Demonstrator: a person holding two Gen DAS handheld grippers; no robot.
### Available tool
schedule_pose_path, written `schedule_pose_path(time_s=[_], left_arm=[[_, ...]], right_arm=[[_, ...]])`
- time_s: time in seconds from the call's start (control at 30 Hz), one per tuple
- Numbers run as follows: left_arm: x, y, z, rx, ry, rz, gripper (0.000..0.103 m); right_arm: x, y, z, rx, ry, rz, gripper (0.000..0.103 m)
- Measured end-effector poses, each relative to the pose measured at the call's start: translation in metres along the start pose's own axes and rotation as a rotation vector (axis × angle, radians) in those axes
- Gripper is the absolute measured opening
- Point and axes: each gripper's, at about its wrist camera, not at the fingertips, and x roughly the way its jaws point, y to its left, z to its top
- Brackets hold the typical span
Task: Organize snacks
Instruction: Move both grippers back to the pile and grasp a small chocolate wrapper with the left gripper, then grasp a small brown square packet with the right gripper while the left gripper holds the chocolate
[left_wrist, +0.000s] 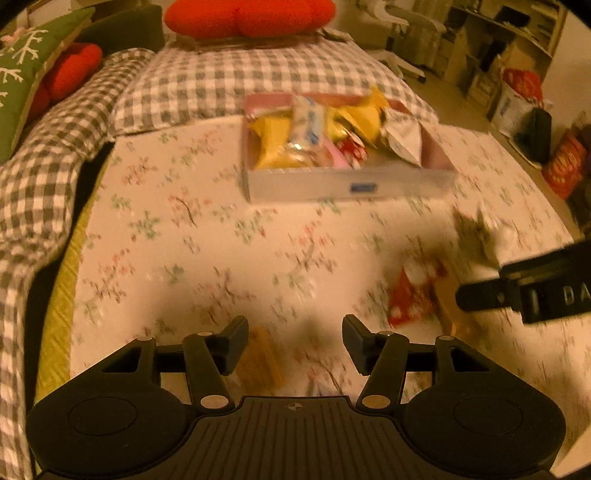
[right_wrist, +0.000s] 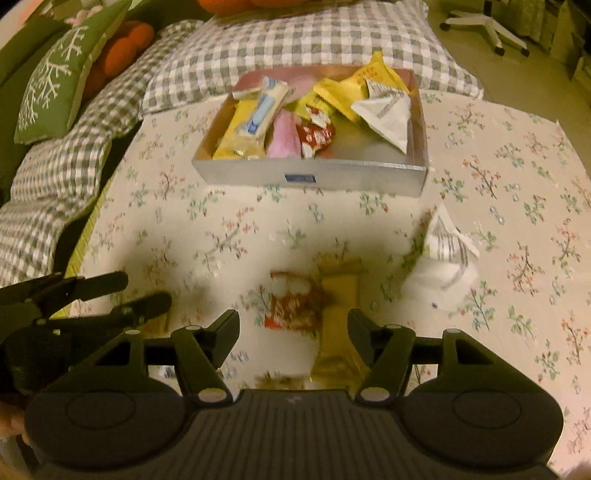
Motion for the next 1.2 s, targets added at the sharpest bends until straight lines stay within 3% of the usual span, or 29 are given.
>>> schedule_pose_path(time_s=[0.43,0.77,0.93,1.2], left_arm=[[0.007,-0.039,-0.047,0.084,0.070,-0.044,0.060],[0.016,-0.047,-0.049,0.106,0.076,-0.028,0.061],[0.024,-0.043,-0.052,0.110,0.082,0.018,0.060],[0.026,-0.041,-0.055,0.133,0.072,0.030,0.060]], right_arm=[[0.011,-0.006,-0.037,-0.034,0.079,-0.009,0.062],[0.019,0.004,-0.046,-0.068,0.108,0.011,0.062],[0.025,0.009,-0.048,-0.081,0.114,0.018,0.056],[0.031,0.014,-0.049,-0.093,0.123,0.013,0.054]])
